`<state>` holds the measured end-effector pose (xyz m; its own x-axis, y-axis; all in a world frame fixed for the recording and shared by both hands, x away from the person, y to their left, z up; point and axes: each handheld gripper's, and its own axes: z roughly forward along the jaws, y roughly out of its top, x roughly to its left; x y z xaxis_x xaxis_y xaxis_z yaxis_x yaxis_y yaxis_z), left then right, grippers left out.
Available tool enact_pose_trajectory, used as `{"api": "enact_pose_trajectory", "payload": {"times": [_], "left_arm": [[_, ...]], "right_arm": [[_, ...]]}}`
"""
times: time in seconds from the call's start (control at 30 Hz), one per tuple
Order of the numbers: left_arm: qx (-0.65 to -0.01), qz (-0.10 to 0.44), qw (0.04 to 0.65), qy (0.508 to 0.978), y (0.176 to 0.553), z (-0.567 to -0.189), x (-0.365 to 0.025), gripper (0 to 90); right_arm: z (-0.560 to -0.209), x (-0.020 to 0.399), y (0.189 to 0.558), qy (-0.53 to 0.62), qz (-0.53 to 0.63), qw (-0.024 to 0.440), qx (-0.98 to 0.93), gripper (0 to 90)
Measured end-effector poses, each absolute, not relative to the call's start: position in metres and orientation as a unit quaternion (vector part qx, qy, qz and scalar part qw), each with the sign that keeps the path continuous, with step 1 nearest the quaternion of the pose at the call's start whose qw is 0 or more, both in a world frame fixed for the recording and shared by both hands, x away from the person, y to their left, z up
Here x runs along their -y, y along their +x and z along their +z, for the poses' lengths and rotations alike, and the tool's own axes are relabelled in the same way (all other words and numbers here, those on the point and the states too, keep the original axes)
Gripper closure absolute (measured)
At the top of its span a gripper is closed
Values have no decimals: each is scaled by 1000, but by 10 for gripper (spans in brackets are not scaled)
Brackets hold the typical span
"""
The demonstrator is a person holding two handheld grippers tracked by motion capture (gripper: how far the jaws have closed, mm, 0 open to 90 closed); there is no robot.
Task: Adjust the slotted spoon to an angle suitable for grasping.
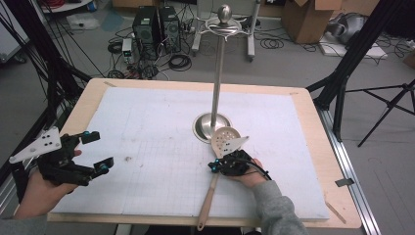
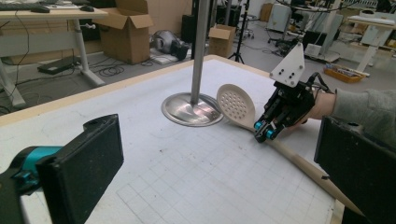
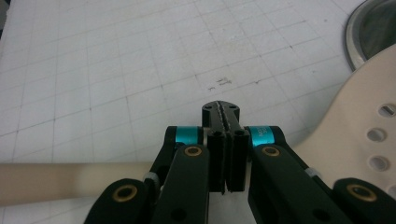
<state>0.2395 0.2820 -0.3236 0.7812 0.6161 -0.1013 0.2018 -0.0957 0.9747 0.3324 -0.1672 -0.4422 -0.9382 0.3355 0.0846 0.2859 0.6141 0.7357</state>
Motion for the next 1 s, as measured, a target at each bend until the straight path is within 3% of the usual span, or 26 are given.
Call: {"api": "enact_pose_trajectory", "payload": {"times": [0.47, 1.0], "left_arm": [[-282, 168, 612, 719, 241, -323, -281, 18], [-274, 159, 612, 724, 247, -323, -272, 17]], "right_arm": [[-440, 174, 329, 180, 393, 46, -901, 899], [-441, 216, 327, 216, 392, 64, -892, 900]]}}
